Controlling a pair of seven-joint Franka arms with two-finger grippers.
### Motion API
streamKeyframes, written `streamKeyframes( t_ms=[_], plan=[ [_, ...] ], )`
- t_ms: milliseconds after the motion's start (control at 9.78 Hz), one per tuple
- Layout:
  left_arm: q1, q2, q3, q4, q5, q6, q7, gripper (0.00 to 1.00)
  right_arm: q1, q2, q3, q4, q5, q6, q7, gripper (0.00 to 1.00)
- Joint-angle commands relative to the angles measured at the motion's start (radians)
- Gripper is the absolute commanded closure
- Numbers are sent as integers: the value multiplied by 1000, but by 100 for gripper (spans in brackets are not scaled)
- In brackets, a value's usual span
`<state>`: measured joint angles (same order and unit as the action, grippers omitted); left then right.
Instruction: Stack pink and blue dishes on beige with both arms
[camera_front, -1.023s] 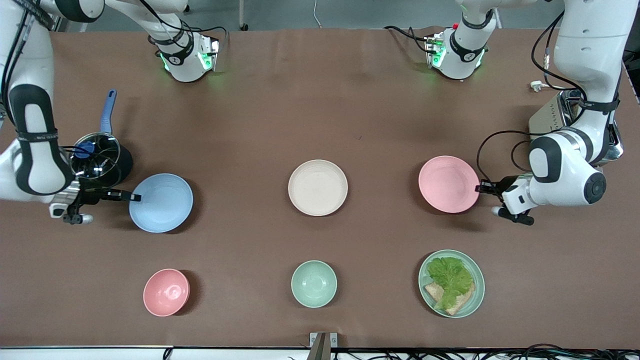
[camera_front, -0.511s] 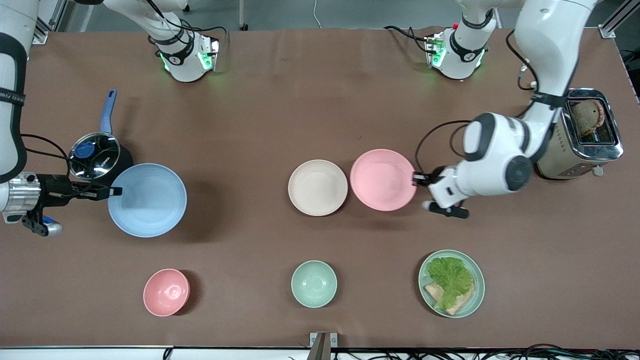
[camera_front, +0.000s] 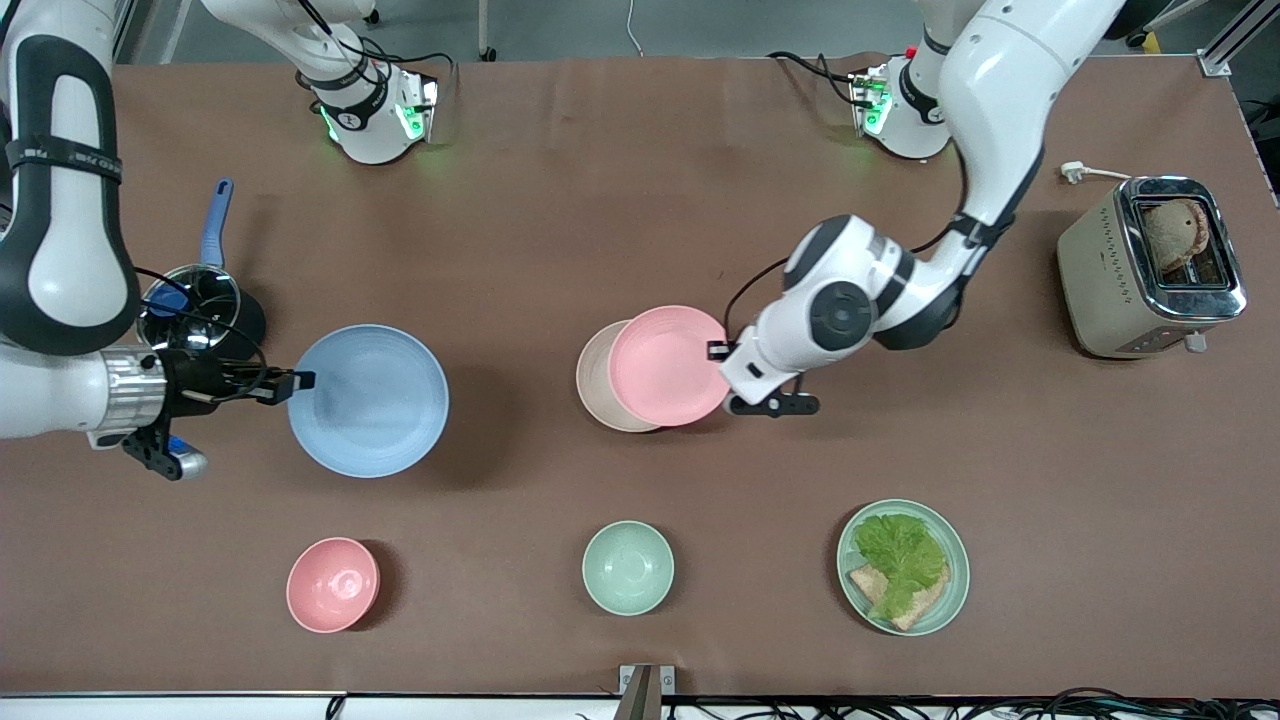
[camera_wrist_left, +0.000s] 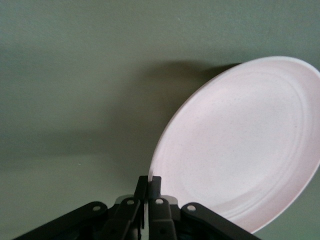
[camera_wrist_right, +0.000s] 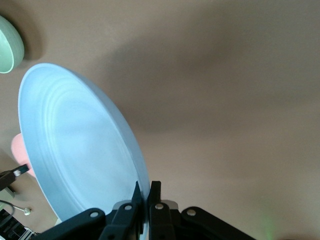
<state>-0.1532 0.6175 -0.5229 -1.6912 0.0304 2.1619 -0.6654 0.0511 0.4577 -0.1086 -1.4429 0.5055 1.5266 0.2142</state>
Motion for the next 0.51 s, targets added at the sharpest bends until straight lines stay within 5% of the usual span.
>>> streamKeyframes(
  t_ms=[0,409],
  plan=[
    [-44,39,-6,21,66,7,-120,99,13,-30,29,-17,-21,23,62,100],
    [-118,103,3,76,155,7,-299,99,26,-31,53,-24,-25,43,93,99]
  ],
)
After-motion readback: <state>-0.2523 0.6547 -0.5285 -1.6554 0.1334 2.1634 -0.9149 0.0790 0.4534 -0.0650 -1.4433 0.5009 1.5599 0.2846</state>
